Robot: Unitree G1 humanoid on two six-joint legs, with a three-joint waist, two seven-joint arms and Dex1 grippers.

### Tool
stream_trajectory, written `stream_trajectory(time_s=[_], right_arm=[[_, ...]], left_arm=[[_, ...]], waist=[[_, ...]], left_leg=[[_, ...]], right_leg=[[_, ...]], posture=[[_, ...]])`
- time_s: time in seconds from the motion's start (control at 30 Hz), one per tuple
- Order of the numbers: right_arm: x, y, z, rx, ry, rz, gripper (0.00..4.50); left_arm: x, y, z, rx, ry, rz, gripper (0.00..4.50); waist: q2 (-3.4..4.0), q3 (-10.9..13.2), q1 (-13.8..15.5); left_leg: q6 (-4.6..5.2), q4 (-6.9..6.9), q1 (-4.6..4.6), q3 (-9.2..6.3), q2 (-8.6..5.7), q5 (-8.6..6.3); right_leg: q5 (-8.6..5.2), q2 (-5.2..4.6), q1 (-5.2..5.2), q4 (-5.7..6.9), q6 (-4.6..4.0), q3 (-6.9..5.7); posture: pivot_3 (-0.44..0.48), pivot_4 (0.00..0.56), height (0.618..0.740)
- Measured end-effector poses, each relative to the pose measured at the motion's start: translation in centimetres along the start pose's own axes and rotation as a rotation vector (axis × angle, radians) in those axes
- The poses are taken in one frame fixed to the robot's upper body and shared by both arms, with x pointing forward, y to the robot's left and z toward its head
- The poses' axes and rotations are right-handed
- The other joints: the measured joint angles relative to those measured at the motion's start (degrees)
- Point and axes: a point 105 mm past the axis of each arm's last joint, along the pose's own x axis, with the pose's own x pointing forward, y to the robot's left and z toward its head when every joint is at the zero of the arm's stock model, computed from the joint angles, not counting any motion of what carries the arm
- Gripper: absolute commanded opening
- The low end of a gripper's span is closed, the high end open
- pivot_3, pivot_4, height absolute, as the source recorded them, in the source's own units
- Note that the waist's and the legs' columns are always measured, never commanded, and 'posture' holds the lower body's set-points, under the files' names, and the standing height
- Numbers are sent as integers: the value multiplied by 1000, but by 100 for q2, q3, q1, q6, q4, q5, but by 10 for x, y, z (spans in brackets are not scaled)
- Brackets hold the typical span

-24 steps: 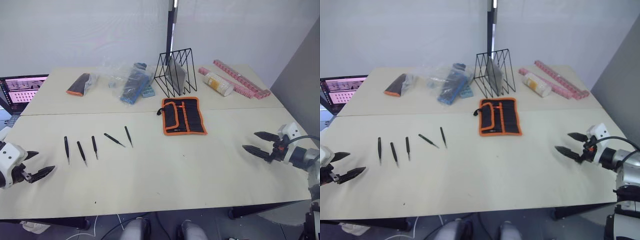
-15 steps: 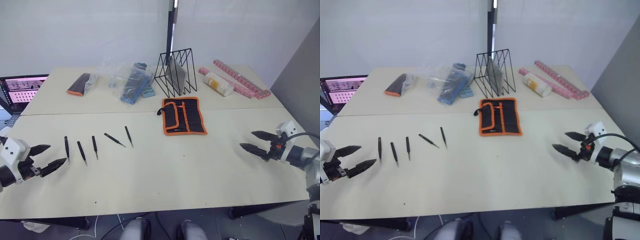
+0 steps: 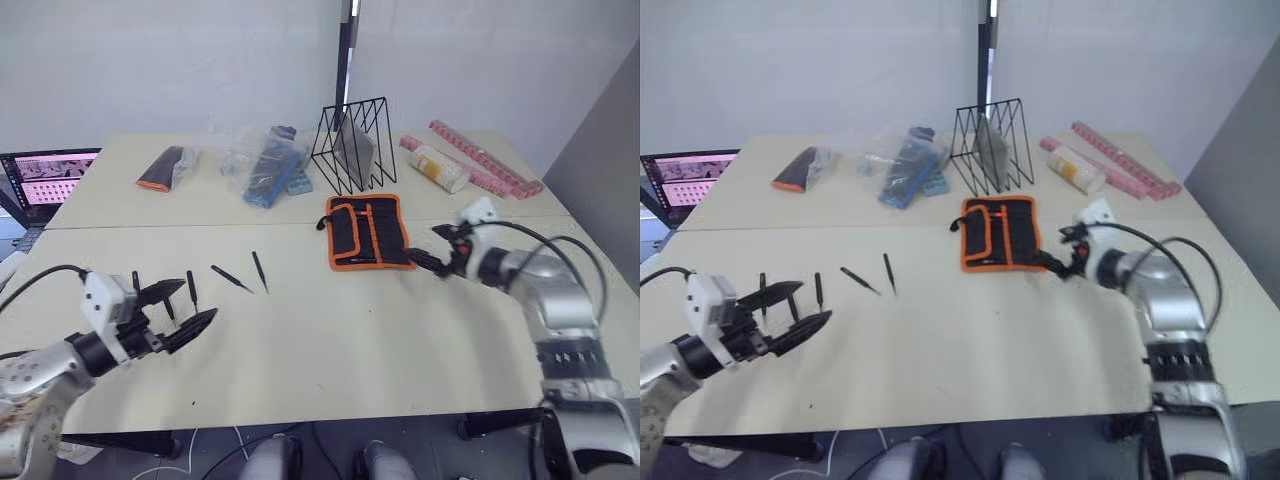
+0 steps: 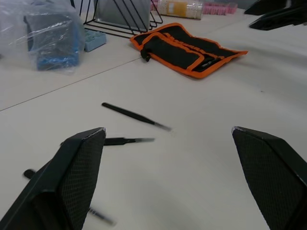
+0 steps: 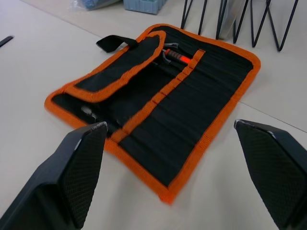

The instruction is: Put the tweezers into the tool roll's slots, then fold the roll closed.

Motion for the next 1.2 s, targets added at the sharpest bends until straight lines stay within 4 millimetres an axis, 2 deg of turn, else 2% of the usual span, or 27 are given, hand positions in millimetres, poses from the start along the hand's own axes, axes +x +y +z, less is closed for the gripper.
stream_trajectory(time_s=[0.07,0.17,0.3,0.4,0.53,0.7,0.8,1.13,1.17,1.2], right_arm=[[19,13,8,110,13,37,4500],[38,26,12,226,29,98,4500],[59,33,3,315,78,85,4500],[77,42,-3,346,106,79,4500],[92,46,-8,344,128,44,4500],[100,48,-8,367,117,29,4500],[101,50,-6,405,101,37,3692],[101,49,-6,470,86,41,283],[100,49,-6,477,82,39,31],[100,48,-6,478,83,40,31]], left_arm=[[11,-12,-1,4,-3,-33,4473],[16,-16,-3,8,6,-33,4473],[19,-16,-5,28,29,-12,4473],[23,-23,-11,27,48,-26,4473],[26,-25,-12,31,51,-21,4473],[30,-27,-15,56,68,-31,4473],[30,-26,-16,56,70,-29,4500],[34,-12,-31,96,109,-7,4500],[35,-11,-32,95,110,-8,4500],[35,-11,-33,94,113,-8,4500]], waist=[[0,0,4],[0,0,30],[0,0,22],[0,0,-15],[0,0,-30],[0,0,-51],[0,0,-55],[1,0,-56],[1,0,-54],[1,0,-54]], left_leg=[[4,0,-1,2,-1,4],[35,-2,0,2,-2,18],[41,-2,-1,2,-6,17],[42,-2,-1,4,-6,19],[43,-2,0,4,-6,20],[43,-2,-1,4,-3,20],[42,-3,0,4,2,21],[42,-7,-1,4,1,21],[42,-7,-1,4,1,21],[42,-8,-1,4,1,21]], right_leg=[[5,4,-1,0,-2,0],[20,7,-3,1,-1,0],[31,8,-4,1,1,0],[32,13,-6,2,2,2],[33,19,-7,7,1,2],[34,30,-7,7,3,8],[35,38,-8,7,1,15],[35,37,-12,7,0,19],[35,36,-12,7,0,19],[35,36,-12,7,0,19]], posture=[[0,150,704],[0,150,704],[0,150,704],[0,150,704],[0,150,704],[0,150,704],[0,150,704],[0,150,704],[0,150,704],[0,150,704]])
